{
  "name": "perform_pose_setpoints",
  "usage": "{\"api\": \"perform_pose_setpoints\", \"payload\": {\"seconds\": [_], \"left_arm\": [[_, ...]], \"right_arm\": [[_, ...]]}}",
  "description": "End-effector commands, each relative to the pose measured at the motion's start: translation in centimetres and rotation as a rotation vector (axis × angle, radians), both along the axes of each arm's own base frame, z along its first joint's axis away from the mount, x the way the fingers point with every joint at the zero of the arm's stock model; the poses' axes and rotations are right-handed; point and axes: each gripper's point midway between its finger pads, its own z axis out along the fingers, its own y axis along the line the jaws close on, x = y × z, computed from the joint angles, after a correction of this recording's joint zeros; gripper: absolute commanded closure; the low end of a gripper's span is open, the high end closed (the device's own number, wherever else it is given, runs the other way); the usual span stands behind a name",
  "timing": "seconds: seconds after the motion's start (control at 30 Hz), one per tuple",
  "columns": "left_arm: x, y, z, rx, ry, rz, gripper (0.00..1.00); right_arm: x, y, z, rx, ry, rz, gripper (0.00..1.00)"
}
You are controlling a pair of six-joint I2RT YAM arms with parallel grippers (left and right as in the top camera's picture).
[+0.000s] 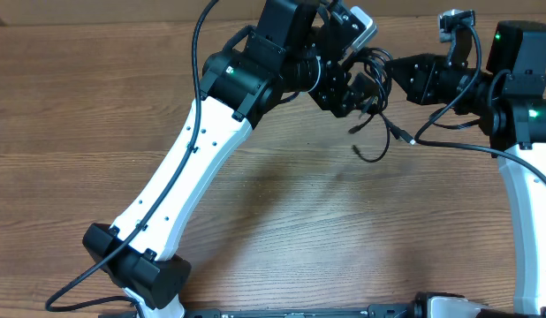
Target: Untangle cables
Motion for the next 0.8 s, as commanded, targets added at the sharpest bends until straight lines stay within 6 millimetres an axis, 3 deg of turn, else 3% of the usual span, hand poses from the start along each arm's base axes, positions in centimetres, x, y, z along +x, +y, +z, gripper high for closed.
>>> {"api": "perform_pose_setpoints", "payload": {"seconds": [0.0,0.53,0.77], "left_arm": [[-0.6,-0.6,-0.1,-0.001,-0.006,-0.034,0.0],[-0.6,0.3,-1.7,0.068,0.027,0.006,0.0],[-0.8,-1.0,-4.2,0.09,0.097,0.0,0.0]], "right_arm": [[0.2,-0.5,1.6,-0.023,-0.051,-0.03,0.96],[1.0,-1.9,1.2,-0.081,-0.054,-0.108,0.96],[1.1,-1.6,1.7,-0.047,-0.06,-0.104,0.96]]}}
